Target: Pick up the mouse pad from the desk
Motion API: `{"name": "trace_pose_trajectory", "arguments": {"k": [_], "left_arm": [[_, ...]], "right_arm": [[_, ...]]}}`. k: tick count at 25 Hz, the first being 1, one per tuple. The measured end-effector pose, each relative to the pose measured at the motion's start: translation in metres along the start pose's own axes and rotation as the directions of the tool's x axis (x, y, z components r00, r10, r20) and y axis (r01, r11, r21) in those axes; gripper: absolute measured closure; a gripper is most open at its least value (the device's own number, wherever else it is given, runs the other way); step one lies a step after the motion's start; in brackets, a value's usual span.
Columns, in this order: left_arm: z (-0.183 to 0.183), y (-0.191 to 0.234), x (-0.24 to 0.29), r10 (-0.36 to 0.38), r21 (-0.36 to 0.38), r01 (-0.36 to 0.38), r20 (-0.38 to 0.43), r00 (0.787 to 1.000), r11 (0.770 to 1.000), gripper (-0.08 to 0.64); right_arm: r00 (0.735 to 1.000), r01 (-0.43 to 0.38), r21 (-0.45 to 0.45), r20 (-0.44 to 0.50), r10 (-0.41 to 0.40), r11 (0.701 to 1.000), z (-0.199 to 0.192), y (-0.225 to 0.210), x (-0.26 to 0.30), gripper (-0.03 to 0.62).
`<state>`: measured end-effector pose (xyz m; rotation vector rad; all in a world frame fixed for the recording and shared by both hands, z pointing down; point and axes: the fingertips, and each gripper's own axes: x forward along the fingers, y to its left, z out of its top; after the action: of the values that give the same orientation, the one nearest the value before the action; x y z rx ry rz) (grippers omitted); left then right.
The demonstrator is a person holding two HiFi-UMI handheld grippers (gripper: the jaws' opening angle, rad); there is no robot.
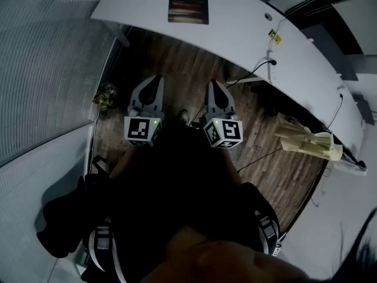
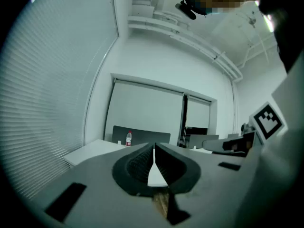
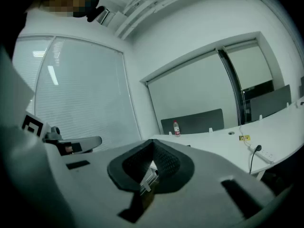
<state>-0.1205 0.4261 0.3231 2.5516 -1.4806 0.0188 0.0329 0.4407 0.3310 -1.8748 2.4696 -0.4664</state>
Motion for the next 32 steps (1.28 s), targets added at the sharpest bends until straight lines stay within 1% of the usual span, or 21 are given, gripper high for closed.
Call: {"name": "trace_pose_trajectory", "arguments": {"k": [6, 10, 14, 21, 28, 32], "left_arm": [[-0.002, 0.000, 0.001, 0.002, 0.007, -0.002, -0.008, 1.000, 1.000, 0.551], [-0.003, -0.003, 0.003, 0.000, 0.009, 0.000, -0.012, 1.000, 1.000, 0.551], [-0.006, -0.008, 0.005, 0.014, 0.008, -0.014, -0.014, 1.000, 1.000, 0.551], [-0.001, -0.030, 0.017, 0.028, 0.011, -0.028, -0.004, 1.000, 1.000, 0.551], [-0.013, -0.056, 0.026, 0.064, 0.023, -0.064, -0.020, 0.998, 0.998, 0.551], [-0.018, -0.071, 0.031, 0.072, 0.027, -0.071, -0.030, 0.997, 0.997, 0.551]], "right_arm": [[1.000, -0.008, 0.001, -0.006, 0.008, 1.000, -0.001, 0.002, 0.000, 0.592], [1.000, -0.006, 0.022, 0.001, 0.006, 1.000, 0.000, -0.003, -0.001, 0.592], [1.000, -0.010, 0.025, 0.009, 0.010, 1.000, 0.002, -0.008, -0.004, 0.592], [1.000, -0.021, 0.025, 0.007, 0.021, 0.999, 0.004, -0.034, -0.011, 0.591], [0.998, -0.054, 0.023, -0.019, 0.054, 0.998, 0.000, -0.061, -0.019, 0.592], [0.997, -0.075, 0.033, -0.022, 0.076, 0.997, -0.002, -0.074, -0.022, 0.592]]}}
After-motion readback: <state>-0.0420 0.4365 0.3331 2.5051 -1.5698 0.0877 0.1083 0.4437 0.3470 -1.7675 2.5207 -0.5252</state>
